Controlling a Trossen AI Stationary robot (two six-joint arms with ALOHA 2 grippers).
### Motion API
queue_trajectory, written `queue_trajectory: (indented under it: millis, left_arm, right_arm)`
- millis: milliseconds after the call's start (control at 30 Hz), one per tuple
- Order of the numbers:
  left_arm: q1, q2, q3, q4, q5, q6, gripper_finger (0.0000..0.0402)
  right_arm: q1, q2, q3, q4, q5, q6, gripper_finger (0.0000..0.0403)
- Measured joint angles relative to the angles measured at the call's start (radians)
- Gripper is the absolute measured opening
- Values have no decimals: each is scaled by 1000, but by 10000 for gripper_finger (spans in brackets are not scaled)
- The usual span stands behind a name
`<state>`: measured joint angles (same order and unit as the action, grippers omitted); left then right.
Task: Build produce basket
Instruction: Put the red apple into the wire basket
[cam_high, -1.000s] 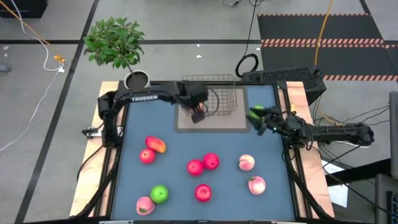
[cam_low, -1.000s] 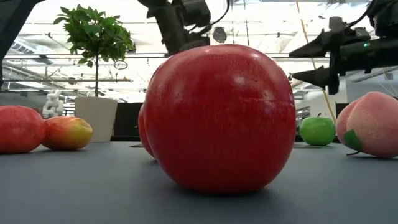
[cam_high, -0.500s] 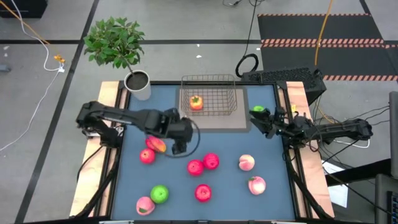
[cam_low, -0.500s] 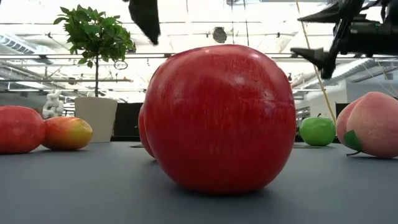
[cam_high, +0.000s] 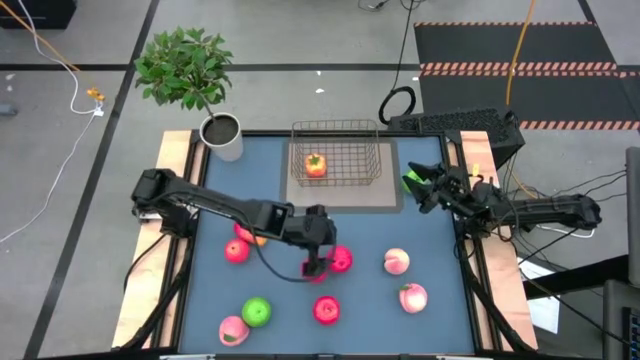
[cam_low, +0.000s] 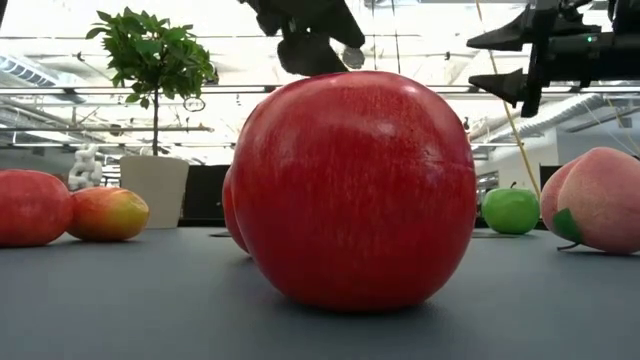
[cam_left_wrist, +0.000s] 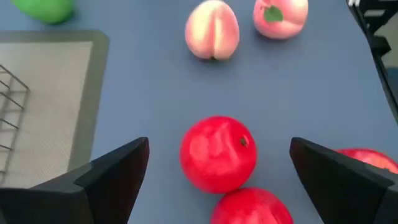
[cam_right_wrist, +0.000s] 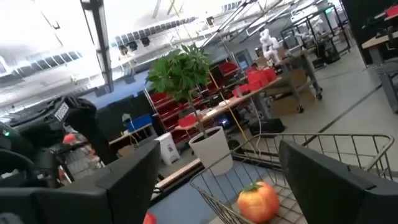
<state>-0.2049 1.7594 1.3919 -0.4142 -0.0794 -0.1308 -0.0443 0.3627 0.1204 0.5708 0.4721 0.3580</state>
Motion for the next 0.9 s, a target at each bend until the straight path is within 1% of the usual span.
queue_trajectory:
  millis: [167, 300, 400, 500, 567, 667, 900]
  left_arm:
    - [18, 70, -1, 23, 56, 6, 390]
    - [22, 120, 1, 62, 69, 25, 390]
    - [22, 154, 0, 102, 91, 17, 390]
    - [21, 155, 0, 129, 129, 17, 390]
    - [20, 152, 1, 137, 129, 12, 390]
    - [20, 155, 1, 131, 99, -29, 390]
    - [20, 194, 1, 185, 89, -22, 390]
  right_arm:
    - [-27, 0, 1, 17, 0, -1, 320]
    - [-34, 0, 2, 23, -6, 21, 320]
    - [-34, 0, 2, 23, -55, 49, 320]
    - [-34, 0, 2, 23, -91, 75, 320]
    - [-34, 0, 2, 23, -108, 75, 320]
    - [-34, 1, 2, 22, -109, 75, 320]
    - [-33, 0, 3, -3, -109, 89, 320]
